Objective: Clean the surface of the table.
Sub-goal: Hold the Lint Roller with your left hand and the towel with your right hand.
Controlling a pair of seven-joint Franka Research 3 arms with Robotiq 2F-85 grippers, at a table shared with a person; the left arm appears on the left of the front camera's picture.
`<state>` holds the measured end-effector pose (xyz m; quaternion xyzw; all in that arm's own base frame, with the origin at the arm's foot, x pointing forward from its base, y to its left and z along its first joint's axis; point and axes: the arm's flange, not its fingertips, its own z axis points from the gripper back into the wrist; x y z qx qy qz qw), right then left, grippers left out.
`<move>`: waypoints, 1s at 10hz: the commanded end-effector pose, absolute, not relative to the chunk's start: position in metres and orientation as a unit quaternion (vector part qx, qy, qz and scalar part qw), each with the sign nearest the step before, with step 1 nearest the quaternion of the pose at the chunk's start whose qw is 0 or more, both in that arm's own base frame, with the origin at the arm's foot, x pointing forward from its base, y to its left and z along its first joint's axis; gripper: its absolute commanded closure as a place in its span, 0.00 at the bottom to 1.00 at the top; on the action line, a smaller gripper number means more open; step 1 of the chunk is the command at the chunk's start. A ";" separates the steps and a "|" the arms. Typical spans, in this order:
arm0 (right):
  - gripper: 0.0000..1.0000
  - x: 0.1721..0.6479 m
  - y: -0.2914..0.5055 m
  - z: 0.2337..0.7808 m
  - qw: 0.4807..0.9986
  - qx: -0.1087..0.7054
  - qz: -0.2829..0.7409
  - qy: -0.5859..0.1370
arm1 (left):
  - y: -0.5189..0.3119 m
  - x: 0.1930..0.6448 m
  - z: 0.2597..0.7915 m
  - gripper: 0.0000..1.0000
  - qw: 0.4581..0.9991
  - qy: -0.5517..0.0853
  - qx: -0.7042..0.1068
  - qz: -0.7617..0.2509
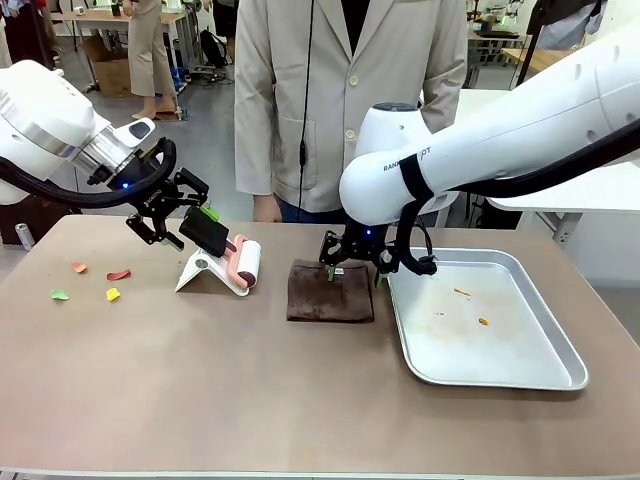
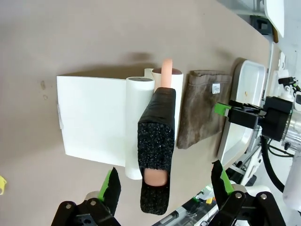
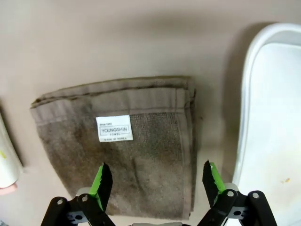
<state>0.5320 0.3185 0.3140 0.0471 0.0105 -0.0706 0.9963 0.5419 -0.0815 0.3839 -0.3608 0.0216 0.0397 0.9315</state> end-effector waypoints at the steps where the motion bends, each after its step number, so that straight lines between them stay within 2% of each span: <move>1: 0.00 0.541 0.317 0.312 0.996 0.050 -0.075 0.029 | -0.085 0.544 0.384 0.00 0.926 0.029 -0.373 0.045; 10: 0.00 0.538 0.319 0.303 0.996 0.047 -0.060 0.039 | -0.081 0.549 0.377 0.00 0.919 0.030 -0.389 0.065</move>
